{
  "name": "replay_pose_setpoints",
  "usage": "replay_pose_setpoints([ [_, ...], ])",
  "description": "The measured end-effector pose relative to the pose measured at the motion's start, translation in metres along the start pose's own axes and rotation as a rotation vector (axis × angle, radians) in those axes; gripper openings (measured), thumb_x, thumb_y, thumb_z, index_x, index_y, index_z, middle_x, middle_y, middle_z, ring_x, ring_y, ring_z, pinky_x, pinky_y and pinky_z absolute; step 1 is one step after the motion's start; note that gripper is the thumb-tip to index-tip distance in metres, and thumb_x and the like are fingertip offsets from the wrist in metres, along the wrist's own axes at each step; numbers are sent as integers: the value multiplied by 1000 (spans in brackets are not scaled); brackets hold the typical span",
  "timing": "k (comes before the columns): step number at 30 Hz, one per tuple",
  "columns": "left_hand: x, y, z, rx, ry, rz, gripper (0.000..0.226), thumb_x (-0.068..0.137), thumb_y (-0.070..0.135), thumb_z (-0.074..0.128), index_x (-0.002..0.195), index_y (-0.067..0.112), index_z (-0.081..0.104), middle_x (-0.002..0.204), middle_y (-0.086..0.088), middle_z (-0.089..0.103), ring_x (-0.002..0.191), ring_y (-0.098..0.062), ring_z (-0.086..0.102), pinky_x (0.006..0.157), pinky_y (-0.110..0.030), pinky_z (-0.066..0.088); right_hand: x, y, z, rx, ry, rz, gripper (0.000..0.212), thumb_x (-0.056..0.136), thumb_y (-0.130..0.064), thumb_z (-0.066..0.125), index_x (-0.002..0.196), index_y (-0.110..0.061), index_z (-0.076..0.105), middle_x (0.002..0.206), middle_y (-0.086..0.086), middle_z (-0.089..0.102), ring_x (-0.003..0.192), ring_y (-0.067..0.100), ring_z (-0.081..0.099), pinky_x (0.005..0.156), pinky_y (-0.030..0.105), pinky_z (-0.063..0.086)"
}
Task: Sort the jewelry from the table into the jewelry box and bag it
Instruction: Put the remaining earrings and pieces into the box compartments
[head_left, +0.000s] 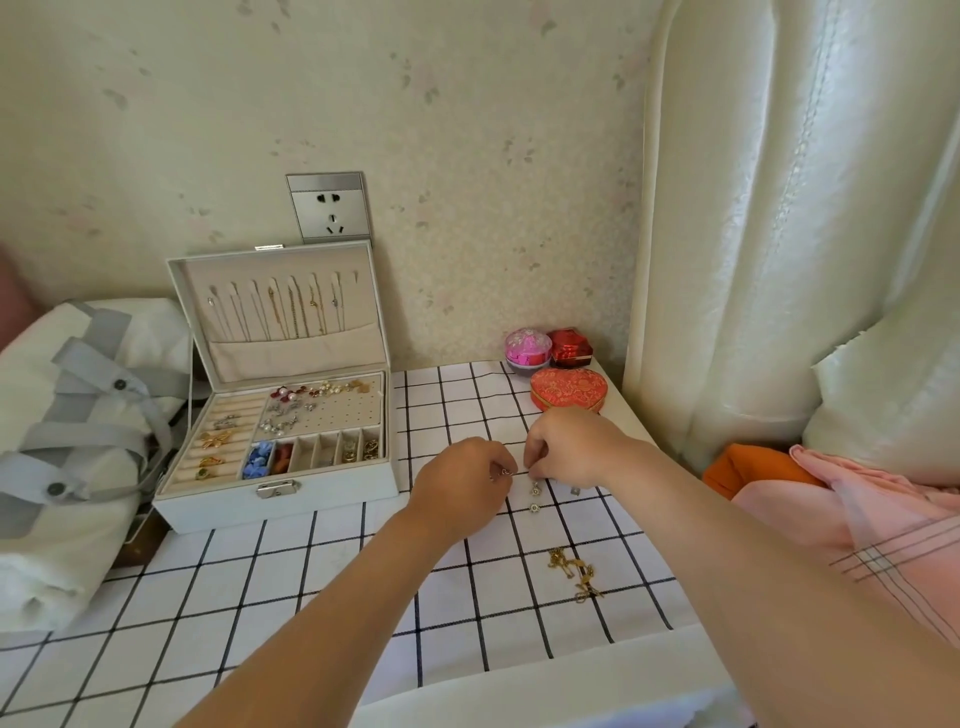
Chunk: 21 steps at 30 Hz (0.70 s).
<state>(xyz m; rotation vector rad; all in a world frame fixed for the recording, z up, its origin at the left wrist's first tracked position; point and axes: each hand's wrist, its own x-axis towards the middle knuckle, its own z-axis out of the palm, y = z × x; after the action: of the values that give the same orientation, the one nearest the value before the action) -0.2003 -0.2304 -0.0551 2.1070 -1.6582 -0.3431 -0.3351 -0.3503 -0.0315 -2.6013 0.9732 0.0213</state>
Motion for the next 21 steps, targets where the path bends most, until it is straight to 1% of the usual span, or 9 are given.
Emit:
replay_pose_setpoints([
  [3,0,-2,-1,-25,25,-15,21,93,29,56,109,37,67,104,16,64,96,-7,58,82,-28,51,-2,3,-1,154,40,4,10,87,-20,72,95,-23,79,89,-15,70,88,7,65,81,31,56],
  [5,0,-2,-2,-50,44,-30,20,93,31,57,111,38,64,101,17,64,88,-5,57,76,-26,50,-2,6,-2,266,104,28,8,87,-21,73,92,-23,80,87,-15,72,86,5,66,81,31,56],
  [7,1,-2,-2,-89,52,-43,21,93,33,58,113,38,61,97,19,62,76,-2,55,70,-25,46,-1,6,-3,343,138,61,6,87,-24,75,89,-26,80,86,-15,72,85,4,66,77,26,54],
  [10,2,0,-4,-130,65,-42,23,93,33,59,116,38,59,92,19,61,67,4,54,65,-22,44,-1,2,-4,422,128,68,6,86,-21,76,87,-26,80,84,-14,73,79,1,65,67,16,46],
  [14,-1,1,-8,-167,77,-29,22,94,32,61,115,37,61,91,19,60,66,3,55,66,-22,46,-4,-8,-5,524,124,90,13,83,-12,77,82,-25,79,75,-13,72,62,-3,61,57,15,44],
  [16,-1,0,-10,-204,116,-36,21,93,31,62,114,36,63,92,19,60,71,0,54,73,-27,51,-5,-13,-7,610,122,94,16,84,-10,75,90,-25,76,81,-8,74,51,-3,58,52,16,44],
  [17,-2,-1,-12,-223,140,-42,21,93,30,62,113,35,64,94,18,60,73,-1,53,75,-27,51,-6,-15,-9,647,116,90,18,86,-9,74,95,-25,72,84,-5,75,47,0,56,49,17,44],
  [19,-3,-5,-17,-258,185,-29,20,94,29,61,114,34,64,96,17,60,74,-1,53,71,-20,46,-7,-22,-13,698,99,76,23,89,-9,70,105,-25,66,88,0,77,47,9,55,47,19,44],
  [21,-5,-10,-24,-288,218,4,21,95,28,61,115,33,65,97,16,60,73,0,54,70,-16,43,-7,-30,-19,753,87,53,25,91,-8,68,111,-23,64,90,1,77,49,12,54,46,16,42],
])
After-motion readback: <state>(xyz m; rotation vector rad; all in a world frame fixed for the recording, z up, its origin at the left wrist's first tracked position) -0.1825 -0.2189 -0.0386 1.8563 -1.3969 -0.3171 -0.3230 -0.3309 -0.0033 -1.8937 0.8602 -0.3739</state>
